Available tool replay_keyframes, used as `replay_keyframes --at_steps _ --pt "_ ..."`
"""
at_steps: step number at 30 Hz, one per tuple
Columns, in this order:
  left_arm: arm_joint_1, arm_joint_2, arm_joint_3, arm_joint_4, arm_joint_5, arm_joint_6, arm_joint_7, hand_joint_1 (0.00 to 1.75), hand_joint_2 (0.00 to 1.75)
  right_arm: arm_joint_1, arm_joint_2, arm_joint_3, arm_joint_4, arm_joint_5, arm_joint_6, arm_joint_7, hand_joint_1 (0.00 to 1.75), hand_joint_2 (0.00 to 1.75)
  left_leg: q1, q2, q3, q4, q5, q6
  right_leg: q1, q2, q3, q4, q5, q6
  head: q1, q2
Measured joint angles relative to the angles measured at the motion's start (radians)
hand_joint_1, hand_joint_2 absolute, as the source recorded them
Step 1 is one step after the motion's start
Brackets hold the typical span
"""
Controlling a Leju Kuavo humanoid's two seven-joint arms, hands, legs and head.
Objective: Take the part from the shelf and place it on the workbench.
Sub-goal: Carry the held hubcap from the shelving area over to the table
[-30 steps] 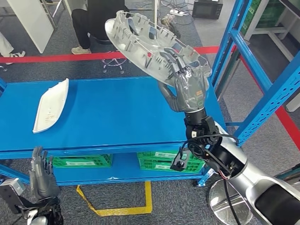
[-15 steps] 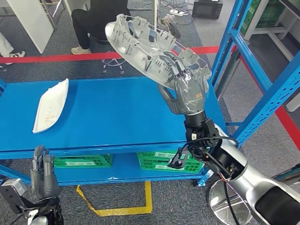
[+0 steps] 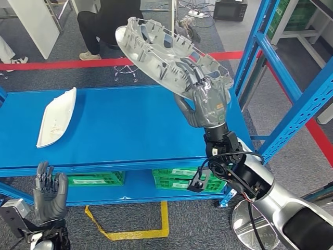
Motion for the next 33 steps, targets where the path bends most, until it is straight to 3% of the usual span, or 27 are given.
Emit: replay_keyframes --at_steps 21,33 --pt "-0.011 -0.015 -0.002 0.003 -0.024 0.008 0.010 0.00 1.75 0.016 0.002 -0.001 -0.008 -0.027 -0.008 -0.039 1.75 1.75 0.000 0.000 -0.001 0.000 0.000 0.000 0.000 0.000 -0.001 0.000 0.000 0.000 0.000 0.000" --pt "-0.010 -0.015 -0.003 0.003 -0.022 0.027 0.026 0.00 1.75 0.094 0.014 0.018 0.016 -0.215 -0.041 -0.092 1.75 1.75 0.000 -0.001 -0.002 0.000 0.000 0.000 0.000 -0.001 -0.001 0.000 0.000 0.000 0.000 0.000"
